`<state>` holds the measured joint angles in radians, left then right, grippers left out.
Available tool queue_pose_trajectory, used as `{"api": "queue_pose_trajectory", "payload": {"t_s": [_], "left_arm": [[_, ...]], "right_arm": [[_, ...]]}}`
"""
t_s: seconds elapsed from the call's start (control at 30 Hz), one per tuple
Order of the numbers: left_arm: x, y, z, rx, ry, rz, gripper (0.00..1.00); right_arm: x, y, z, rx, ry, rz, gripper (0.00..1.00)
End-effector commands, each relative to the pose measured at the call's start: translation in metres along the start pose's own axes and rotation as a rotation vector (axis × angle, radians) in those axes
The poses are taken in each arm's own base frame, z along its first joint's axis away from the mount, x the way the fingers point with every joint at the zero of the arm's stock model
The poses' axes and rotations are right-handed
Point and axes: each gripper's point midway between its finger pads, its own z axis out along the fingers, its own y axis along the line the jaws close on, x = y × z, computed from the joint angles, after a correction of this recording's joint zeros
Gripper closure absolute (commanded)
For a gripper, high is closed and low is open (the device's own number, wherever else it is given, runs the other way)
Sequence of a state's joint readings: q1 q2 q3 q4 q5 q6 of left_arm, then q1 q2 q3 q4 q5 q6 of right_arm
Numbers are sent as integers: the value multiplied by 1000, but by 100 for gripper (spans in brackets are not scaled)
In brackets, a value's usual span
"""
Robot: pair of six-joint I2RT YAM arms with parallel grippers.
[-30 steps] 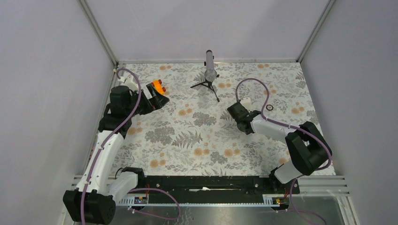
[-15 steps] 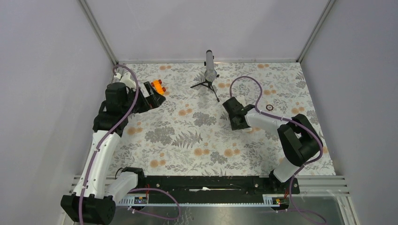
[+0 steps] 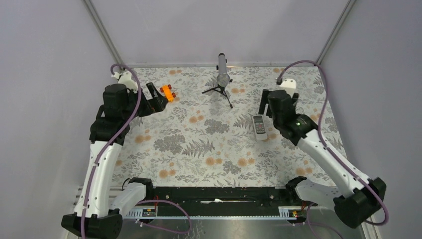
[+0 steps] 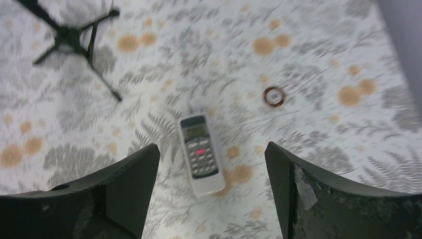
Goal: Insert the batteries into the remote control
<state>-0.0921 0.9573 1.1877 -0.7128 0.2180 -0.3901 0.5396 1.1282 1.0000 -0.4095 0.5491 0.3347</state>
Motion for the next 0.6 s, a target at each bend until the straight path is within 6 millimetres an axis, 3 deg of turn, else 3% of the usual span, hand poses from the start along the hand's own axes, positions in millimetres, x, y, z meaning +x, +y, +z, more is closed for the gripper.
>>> {"api": "queue_pose_trajectory", "payload": {"t_s": [0.0,0.07,0.23,0.4,0.57], "left_arm": [[-50,8,-36,-108,-236,50,1],[-58,7,-46,-110,-304,56,1],[-72,15,-66,-169,-402,51,1],[-71,14,-72,-164,-416,48,1],[-67,11,-71,-140,-408,46,1]], "right_arm": [[-80,-53,-42,194,-270,51,12],[-107,-70,-66,233,-374,90,2],[-149,-105,-123,269,-571,231,0],[-160,-134,-163,288,-707,347,0],[-156,-142,-173,280,-740,390,0]]}}
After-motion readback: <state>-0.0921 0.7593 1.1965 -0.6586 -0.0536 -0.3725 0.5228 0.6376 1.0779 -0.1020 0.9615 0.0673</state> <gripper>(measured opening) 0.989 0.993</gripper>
